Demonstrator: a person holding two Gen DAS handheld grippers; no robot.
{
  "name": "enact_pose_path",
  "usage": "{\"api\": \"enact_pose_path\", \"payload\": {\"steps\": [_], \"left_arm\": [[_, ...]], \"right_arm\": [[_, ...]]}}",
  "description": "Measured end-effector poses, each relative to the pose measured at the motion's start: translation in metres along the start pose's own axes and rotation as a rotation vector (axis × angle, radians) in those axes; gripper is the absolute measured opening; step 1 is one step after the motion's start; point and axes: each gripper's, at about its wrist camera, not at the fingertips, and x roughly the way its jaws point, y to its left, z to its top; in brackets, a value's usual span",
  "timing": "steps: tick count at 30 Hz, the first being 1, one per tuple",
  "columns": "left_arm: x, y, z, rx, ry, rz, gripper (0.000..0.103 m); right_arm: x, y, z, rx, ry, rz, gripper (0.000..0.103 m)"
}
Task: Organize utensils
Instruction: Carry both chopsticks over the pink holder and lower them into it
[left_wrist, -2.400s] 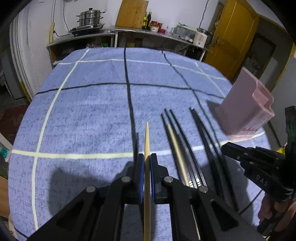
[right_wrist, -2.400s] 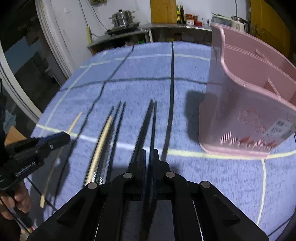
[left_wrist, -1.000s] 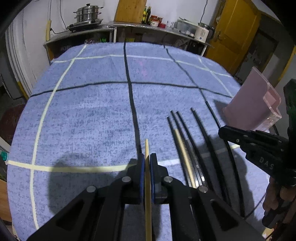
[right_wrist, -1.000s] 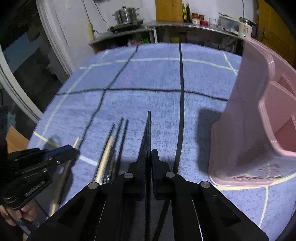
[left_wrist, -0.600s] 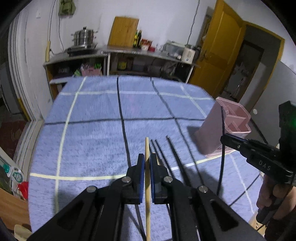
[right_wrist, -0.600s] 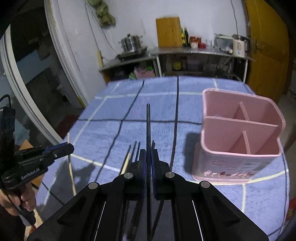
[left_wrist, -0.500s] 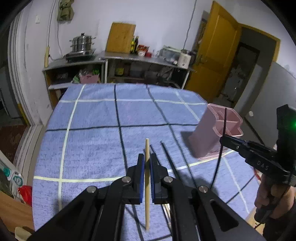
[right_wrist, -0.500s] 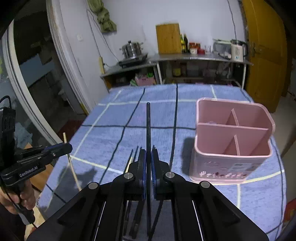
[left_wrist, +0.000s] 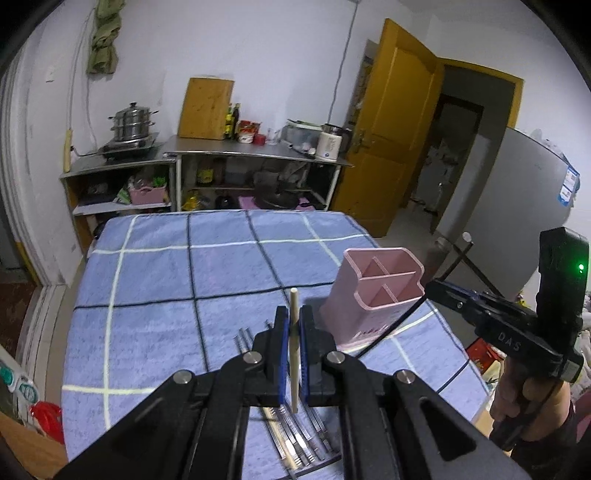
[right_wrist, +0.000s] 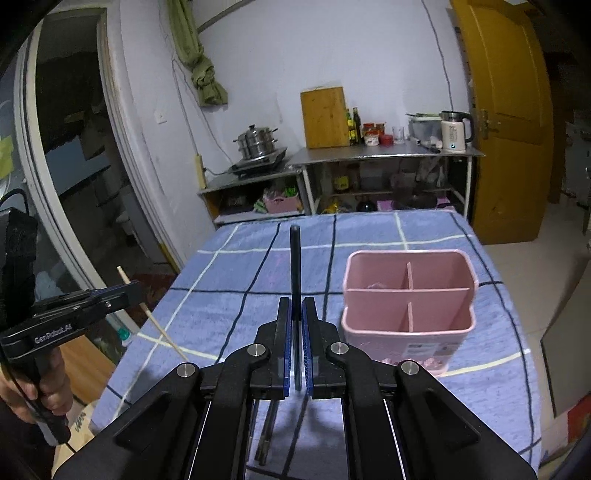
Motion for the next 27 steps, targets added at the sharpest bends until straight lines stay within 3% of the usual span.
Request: {"api": "enact_pose_path", "payload": {"steps": [7, 15, 22, 27], "left_arm": [[0.025, -0.028, 0.022, -0.005, 0.014, -0.082, 0.006], [0.042, -0.066, 0.061, 0.021, -0.025, -0.139, 0.006], [0.062, -0.082, 0.095, 0.024, -0.070, -0.149, 0.006], [0.085, -0.089, 0.103, 0.038, -0.075, -0.139, 0.006]], "right_arm": [[-0.026, -0.024, 0.016, 0.024, -0.045, -0.040, 0.005], [-0.046, -0.047, 0.045, 0.046, -0.110, -0.090, 0.005], [-0.050, -0.064, 0.076, 0.073, -0.176, -0.099, 0.005], [-0.032, -0.076, 0.081, 0.087, -0.168, -0.104, 0.005]]}}
